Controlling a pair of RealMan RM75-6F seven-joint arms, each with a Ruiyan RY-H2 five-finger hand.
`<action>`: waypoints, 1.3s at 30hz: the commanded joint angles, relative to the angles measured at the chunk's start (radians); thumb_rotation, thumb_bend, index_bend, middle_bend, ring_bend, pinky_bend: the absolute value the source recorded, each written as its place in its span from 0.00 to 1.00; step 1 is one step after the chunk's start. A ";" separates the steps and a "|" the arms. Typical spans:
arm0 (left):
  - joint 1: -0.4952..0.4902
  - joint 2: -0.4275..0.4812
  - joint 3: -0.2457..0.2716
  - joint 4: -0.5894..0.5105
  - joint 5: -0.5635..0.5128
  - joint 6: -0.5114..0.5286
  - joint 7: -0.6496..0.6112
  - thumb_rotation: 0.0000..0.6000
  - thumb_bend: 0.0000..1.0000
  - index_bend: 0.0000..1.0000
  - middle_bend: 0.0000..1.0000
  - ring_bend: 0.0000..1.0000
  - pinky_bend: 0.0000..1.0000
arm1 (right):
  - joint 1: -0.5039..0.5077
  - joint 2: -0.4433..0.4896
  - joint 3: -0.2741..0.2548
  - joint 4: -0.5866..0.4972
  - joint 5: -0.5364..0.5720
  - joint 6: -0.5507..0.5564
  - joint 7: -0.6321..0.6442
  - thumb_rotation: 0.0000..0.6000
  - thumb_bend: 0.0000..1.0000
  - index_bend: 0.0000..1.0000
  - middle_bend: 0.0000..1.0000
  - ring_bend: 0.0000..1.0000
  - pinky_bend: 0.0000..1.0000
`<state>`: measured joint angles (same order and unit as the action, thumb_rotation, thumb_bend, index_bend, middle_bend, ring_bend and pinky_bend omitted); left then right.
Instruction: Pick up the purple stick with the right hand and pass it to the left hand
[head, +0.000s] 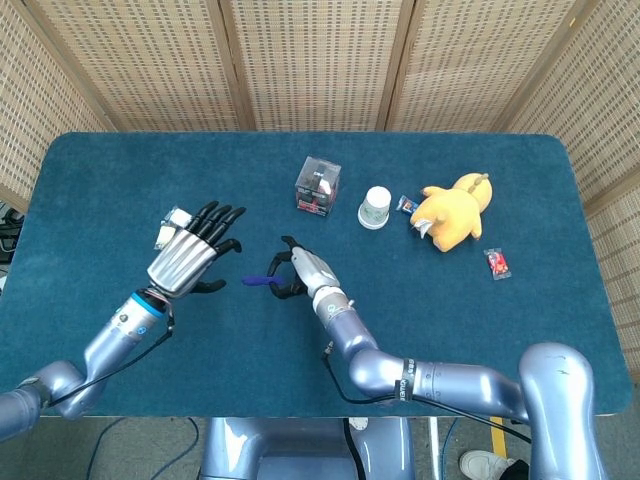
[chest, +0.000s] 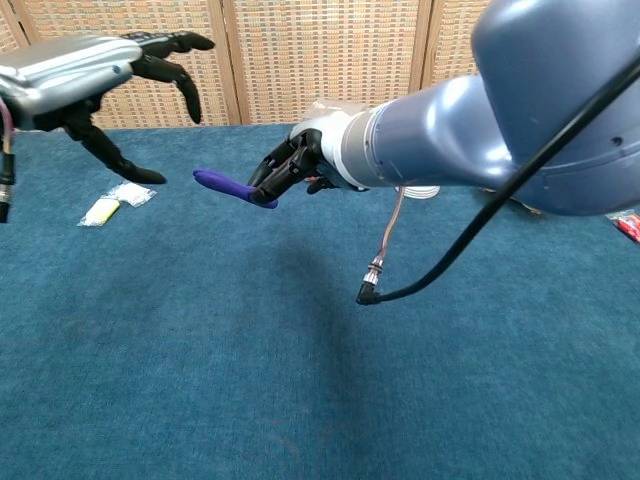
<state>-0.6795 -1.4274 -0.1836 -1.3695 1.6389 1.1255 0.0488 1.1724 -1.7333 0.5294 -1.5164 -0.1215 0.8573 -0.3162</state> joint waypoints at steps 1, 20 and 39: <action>-0.020 -0.028 0.007 0.002 -0.008 -0.015 0.003 1.00 0.13 0.43 0.00 0.00 0.00 | -0.003 0.005 -0.007 -0.003 -0.006 -0.003 0.009 1.00 0.60 0.60 0.03 0.00 0.00; -0.092 -0.132 0.011 0.033 -0.063 -0.071 0.082 1.00 0.28 0.48 0.00 0.00 0.00 | -0.026 0.053 -0.037 -0.033 -0.040 -0.005 0.052 1.00 0.61 0.60 0.03 0.00 0.00; -0.119 -0.192 0.016 0.063 -0.089 -0.049 0.068 1.00 0.29 0.50 0.00 0.00 0.00 | -0.024 0.075 -0.065 -0.058 -0.057 -0.002 0.073 1.00 0.62 0.61 0.04 0.00 0.00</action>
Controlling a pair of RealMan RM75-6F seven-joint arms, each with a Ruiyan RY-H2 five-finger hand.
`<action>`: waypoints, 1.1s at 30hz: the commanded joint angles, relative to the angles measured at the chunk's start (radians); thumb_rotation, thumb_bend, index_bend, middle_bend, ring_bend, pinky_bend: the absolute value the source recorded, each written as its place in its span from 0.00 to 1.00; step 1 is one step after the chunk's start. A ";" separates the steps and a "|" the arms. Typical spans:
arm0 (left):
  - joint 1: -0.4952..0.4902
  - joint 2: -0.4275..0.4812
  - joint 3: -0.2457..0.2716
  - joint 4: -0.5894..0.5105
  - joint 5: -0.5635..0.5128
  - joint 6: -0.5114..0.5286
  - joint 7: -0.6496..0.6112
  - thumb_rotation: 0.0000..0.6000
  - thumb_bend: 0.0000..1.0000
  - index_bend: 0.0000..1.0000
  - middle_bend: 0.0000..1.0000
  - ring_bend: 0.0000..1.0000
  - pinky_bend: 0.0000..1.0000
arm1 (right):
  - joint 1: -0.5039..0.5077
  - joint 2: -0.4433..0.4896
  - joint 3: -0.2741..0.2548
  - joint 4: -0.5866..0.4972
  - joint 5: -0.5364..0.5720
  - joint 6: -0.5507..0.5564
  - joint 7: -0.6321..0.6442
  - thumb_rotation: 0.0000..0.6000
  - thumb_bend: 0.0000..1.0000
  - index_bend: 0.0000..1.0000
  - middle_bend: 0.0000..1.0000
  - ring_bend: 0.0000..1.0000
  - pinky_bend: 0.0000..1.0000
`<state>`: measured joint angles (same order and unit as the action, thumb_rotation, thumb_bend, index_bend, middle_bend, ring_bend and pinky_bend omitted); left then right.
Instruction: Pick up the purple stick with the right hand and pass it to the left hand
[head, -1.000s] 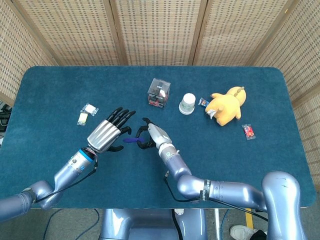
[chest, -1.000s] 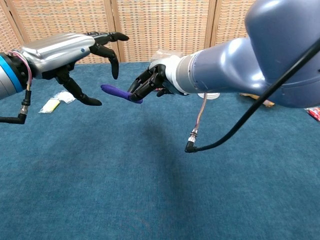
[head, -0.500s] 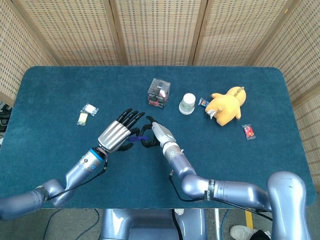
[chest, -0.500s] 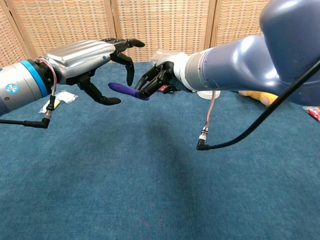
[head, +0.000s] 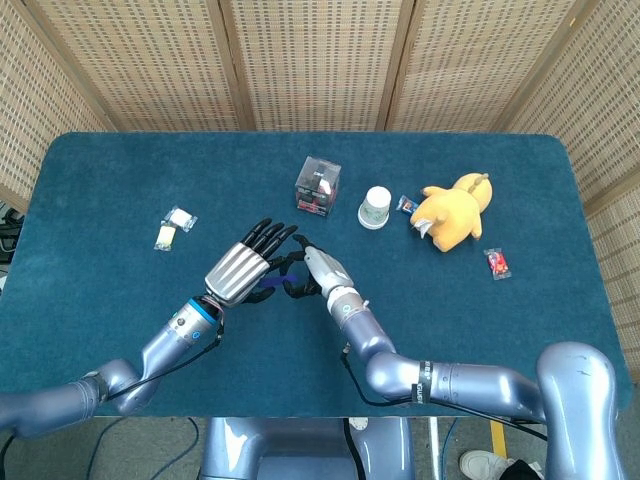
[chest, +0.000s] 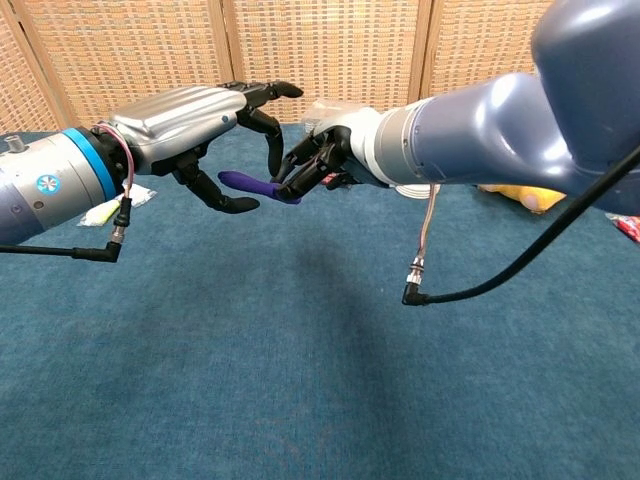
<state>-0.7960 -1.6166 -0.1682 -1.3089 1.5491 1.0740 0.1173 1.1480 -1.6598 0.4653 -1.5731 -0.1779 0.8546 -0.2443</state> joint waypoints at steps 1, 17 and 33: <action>-0.003 -0.004 0.000 0.003 0.000 0.004 0.000 1.00 0.29 0.50 0.00 0.00 0.00 | 0.001 0.002 -0.001 -0.002 -0.001 0.001 0.002 1.00 0.62 0.61 0.04 0.00 0.00; -0.010 -0.010 0.009 0.009 -0.024 0.003 0.023 1.00 0.34 0.52 0.00 0.00 0.00 | -0.003 0.020 -0.010 -0.009 -0.005 -0.001 0.022 1.00 0.63 0.61 0.04 0.00 0.00; -0.020 -0.024 0.005 0.007 -0.039 0.012 0.031 1.00 0.39 0.56 0.00 0.00 0.00 | -0.009 0.037 -0.019 -0.007 -0.013 -0.016 0.046 1.00 0.64 0.61 0.04 0.00 0.00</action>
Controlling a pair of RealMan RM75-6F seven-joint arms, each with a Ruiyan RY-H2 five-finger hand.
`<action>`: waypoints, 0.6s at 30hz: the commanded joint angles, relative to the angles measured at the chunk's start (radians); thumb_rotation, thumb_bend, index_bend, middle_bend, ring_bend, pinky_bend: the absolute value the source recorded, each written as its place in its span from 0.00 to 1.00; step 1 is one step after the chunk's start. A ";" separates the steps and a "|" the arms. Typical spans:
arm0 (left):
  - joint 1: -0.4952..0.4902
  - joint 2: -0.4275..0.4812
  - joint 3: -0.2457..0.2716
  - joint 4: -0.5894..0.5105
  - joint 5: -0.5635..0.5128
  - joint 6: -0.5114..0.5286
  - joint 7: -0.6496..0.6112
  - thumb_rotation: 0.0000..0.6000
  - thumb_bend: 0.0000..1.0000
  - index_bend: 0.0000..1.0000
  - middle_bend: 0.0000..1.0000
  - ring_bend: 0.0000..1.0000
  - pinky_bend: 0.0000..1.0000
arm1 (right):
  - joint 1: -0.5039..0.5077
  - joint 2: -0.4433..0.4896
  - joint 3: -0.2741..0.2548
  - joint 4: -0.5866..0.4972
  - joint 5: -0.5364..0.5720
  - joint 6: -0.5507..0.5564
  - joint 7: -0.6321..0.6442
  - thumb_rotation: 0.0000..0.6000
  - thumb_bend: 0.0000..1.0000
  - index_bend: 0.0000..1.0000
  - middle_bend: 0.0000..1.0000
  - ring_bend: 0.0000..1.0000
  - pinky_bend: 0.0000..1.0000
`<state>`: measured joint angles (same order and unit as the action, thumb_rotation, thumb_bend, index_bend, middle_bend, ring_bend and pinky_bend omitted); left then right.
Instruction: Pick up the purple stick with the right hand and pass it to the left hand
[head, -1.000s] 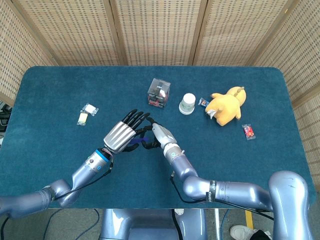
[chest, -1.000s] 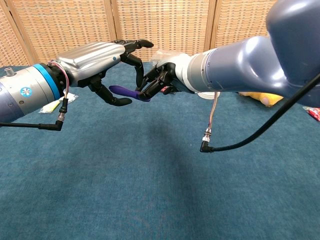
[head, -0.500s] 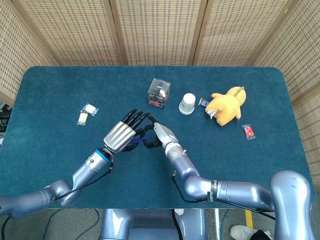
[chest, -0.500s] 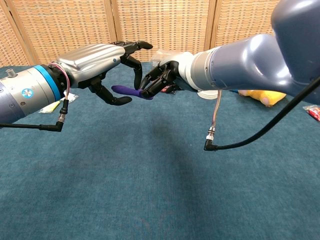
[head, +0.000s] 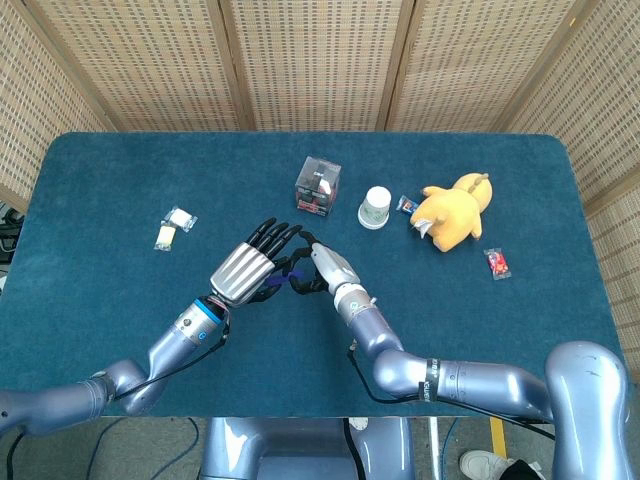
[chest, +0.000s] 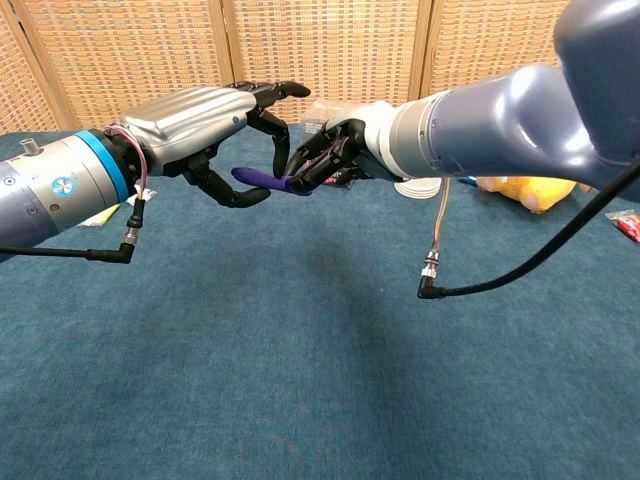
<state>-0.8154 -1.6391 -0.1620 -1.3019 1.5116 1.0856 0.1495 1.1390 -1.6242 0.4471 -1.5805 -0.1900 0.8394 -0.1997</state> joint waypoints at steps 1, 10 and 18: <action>-0.001 -0.002 -0.002 -0.001 -0.004 0.001 -0.001 1.00 0.39 0.57 0.00 0.00 0.00 | -0.001 0.002 -0.002 0.000 -0.001 -0.002 0.002 1.00 0.64 0.61 0.04 0.00 0.00; -0.005 -0.004 -0.008 -0.003 -0.019 0.002 0.010 1.00 0.42 0.65 0.00 0.00 0.00 | -0.005 0.003 -0.013 0.003 -0.008 -0.007 0.016 1.00 0.64 0.62 0.05 0.00 0.00; -0.007 0.008 -0.014 -0.013 -0.023 0.008 0.013 1.00 0.42 0.68 0.00 0.00 0.00 | -0.011 0.003 -0.021 0.008 -0.012 -0.011 0.026 1.00 0.64 0.62 0.05 0.00 0.00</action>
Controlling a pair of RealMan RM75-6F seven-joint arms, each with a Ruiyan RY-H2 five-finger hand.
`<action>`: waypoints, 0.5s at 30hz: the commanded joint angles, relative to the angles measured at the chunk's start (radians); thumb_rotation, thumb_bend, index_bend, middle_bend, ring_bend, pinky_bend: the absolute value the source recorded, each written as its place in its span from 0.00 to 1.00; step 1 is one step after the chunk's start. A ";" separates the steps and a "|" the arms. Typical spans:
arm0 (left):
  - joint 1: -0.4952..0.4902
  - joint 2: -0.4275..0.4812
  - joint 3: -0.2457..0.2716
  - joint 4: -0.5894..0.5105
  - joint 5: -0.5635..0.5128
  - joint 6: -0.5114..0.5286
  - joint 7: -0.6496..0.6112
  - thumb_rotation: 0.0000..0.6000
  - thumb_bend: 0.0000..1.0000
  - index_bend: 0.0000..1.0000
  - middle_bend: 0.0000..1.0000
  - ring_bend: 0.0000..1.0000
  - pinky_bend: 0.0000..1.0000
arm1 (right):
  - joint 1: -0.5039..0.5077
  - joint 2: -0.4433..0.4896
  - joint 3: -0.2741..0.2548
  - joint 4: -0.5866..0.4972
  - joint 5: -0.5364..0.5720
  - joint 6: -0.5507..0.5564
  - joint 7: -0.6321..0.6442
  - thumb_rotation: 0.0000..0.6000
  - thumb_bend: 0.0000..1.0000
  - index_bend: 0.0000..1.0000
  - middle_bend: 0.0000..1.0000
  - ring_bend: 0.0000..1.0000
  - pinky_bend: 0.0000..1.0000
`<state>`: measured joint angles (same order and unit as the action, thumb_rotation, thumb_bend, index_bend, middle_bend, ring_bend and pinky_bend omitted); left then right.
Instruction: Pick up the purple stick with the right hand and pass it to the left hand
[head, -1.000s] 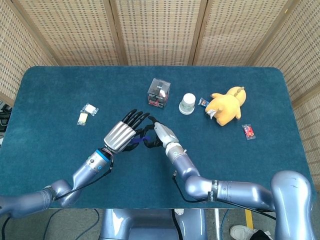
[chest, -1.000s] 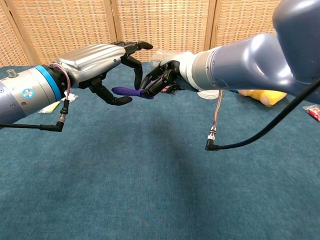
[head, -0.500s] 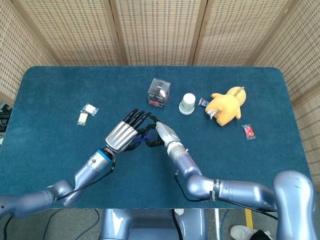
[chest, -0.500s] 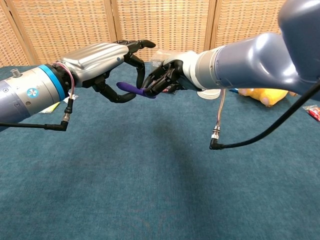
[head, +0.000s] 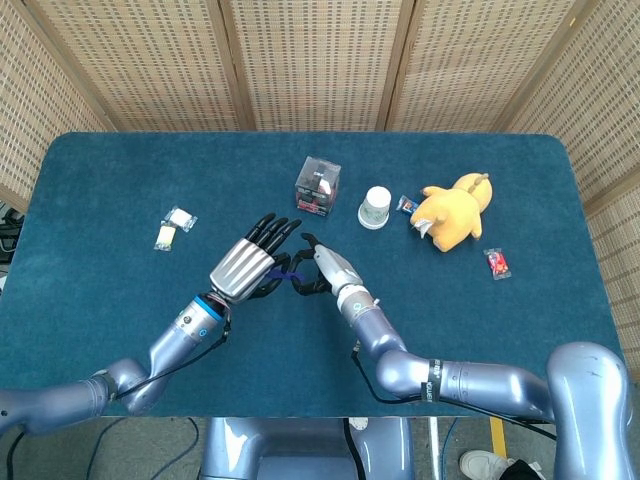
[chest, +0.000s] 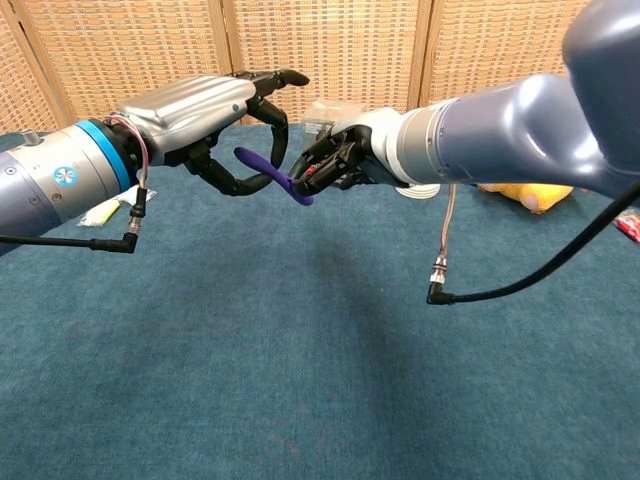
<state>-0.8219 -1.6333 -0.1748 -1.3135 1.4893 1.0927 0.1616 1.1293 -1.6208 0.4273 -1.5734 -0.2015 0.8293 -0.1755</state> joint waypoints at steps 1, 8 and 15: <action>0.000 0.003 -0.001 -0.002 -0.002 0.001 0.002 1.00 0.42 0.69 0.00 0.00 0.00 | -0.002 0.000 -0.002 0.002 -0.001 -0.002 0.003 1.00 0.64 0.62 0.05 0.00 0.00; -0.001 0.018 -0.009 -0.016 -0.007 0.010 0.012 1.00 0.43 0.71 0.00 0.00 0.00 | -0.011 -0.002 -0.014 0.010 -0.007 -0.008 0.013 1.00 0.64 0.62 0.05 0.00 0.00; 0.001 0.060 -0.035 -0.051 -0.018 0.030 0.017 1.00 0.43 0.72 0.00 0.00 0.00 | -0.026 -0.003 -0.028 0.022 -0.014 -0.014 0.026 1.00 0.64 0.62 0.05 0.00 0.00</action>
<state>-0.8213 -1.5801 -0.2051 -1.3577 1.4747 1.1189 0.1774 1.1029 -1.6233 0.3998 -1.5516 -0.2151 0.8159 -0.1500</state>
